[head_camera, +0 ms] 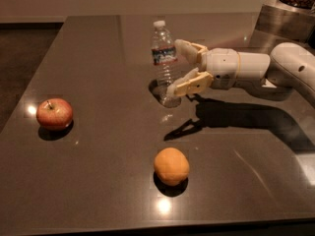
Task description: Place water bottle upright
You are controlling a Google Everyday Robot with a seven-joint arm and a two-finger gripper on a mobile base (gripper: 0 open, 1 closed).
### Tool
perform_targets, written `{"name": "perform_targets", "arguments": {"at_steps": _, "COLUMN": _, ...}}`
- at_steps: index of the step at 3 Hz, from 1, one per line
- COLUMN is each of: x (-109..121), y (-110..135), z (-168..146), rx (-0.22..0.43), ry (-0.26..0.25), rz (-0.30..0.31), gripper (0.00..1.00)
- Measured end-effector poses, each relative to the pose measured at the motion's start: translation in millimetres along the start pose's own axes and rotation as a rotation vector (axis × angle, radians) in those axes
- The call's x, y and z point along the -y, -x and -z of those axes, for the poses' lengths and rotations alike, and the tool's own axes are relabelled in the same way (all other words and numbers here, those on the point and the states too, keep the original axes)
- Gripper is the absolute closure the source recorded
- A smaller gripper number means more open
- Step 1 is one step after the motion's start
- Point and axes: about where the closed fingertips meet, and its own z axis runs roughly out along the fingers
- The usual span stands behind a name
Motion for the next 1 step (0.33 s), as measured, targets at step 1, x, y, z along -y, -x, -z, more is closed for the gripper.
{"name": "perform_targets", "arguments": {"at_steps": 1, "x": 0.0, "y": 0.0, "z": 0.0, "rx": 0.000, "ry": 0.000, "rz": 0.000, "gripper": 0.00}}
